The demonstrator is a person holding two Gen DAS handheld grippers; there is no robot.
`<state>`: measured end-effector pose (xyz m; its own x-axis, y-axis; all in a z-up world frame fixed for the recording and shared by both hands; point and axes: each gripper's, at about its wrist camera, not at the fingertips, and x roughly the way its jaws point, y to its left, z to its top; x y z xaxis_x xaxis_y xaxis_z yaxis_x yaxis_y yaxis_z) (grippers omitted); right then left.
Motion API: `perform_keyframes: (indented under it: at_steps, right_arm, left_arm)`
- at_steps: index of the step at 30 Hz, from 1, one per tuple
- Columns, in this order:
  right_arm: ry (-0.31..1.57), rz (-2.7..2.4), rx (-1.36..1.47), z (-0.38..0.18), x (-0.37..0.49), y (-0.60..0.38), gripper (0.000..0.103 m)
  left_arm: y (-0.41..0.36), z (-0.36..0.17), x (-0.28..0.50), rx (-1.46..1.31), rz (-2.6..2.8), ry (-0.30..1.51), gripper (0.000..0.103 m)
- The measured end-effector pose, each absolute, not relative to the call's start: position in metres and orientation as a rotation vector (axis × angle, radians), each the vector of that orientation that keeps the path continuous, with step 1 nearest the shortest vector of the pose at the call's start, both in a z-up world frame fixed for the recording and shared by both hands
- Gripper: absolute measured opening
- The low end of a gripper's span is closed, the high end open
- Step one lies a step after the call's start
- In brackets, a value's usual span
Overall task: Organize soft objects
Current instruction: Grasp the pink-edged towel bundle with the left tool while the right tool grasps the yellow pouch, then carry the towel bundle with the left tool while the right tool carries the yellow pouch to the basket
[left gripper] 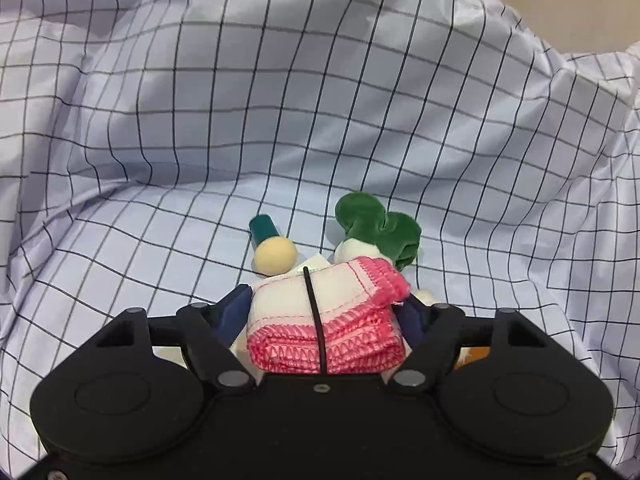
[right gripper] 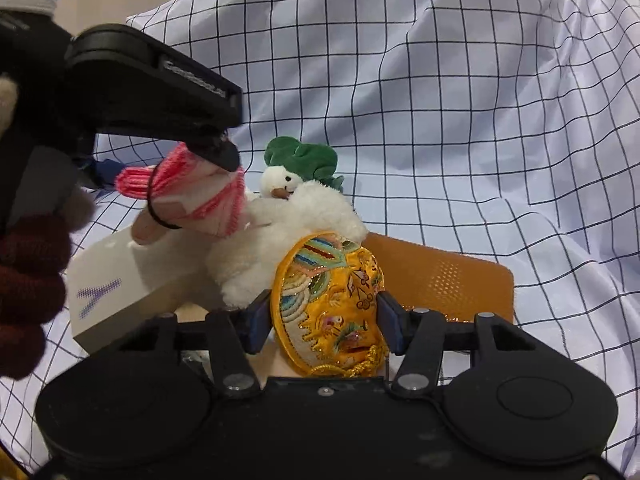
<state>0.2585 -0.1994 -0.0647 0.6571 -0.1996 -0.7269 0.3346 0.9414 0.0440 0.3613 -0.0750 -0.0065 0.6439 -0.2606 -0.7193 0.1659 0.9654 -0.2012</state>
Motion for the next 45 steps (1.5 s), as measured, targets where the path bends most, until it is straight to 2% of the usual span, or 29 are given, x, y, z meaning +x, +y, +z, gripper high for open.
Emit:
perform_keyframes:
  at_steps: [9, 23, 34, 45]
  right_arm:
    - [0.680, -0.342, 0.214, -0.021, 0.238, -0.210, 0.053]
    - [0.568, -0.274, 0.240, 0.051, 0.133, -0.186, 0.054]
    - [0.549, -0.262, 0.288, 0.069, 0.034, -0.165, 0.054]
    - [0.547, -0.254, 0.344, 0.066, -0.043, -0.146, 0.054]
  left_arm:
    - [-0.061, 0.029, 0.330, -0.115, -0.250, 0.750, 0.070]
    - [-0.042, 0.072, 0.207, -0.057, -0.242, 0.683, 0.070]
    - [-0.031, 0.054, 0.109, -0.082, -0.271, 0.727, 0.070]
    - [-0.030, 0.030, 0.051, -0.104, -0.224, 0.760, 0.070]
